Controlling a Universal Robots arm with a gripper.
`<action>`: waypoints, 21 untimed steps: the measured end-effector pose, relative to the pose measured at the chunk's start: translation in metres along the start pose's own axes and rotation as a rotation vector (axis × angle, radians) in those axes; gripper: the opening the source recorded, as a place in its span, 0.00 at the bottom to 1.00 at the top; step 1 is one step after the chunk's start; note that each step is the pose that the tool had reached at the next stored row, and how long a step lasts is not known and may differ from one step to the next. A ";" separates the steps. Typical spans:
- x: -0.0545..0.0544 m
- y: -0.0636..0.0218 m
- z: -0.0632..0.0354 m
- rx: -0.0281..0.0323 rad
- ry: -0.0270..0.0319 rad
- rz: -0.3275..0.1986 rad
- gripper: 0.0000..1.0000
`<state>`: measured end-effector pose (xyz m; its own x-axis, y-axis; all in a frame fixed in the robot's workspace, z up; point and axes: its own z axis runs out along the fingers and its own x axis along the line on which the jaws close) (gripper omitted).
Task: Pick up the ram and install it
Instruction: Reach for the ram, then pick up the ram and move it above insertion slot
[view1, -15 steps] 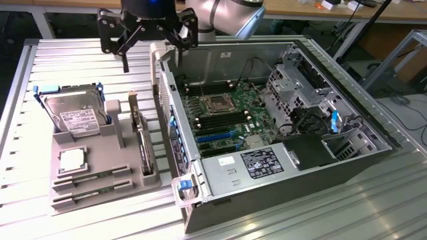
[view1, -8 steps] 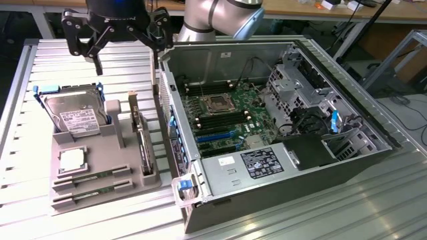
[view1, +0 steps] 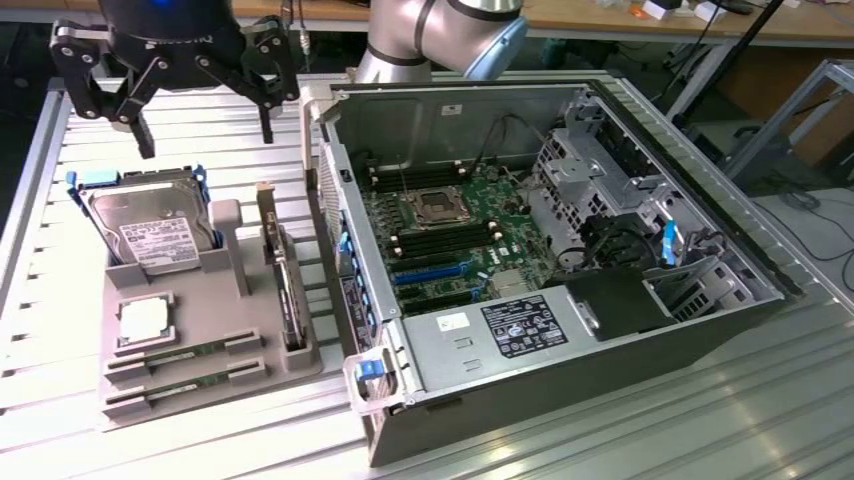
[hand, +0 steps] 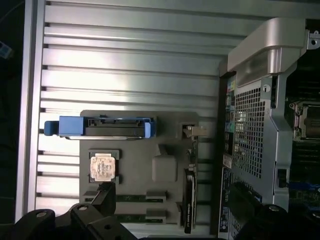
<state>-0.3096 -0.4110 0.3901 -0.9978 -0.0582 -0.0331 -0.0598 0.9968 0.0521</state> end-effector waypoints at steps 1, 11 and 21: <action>0.006 -0.0001 -0.0001 -0.0001 0.0003 -0.004 0.99; 0.010 0.0000 -0.0003 -0.0002 0.0003 -0.006 0.99; 0.010 0.0000 -0.0003 -0.0002 0.0003 -0.006 0.60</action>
<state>-0.3191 -0.4115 0.3901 -0.9974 -0.0641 -0.0331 -0.0658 0.9965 0.0521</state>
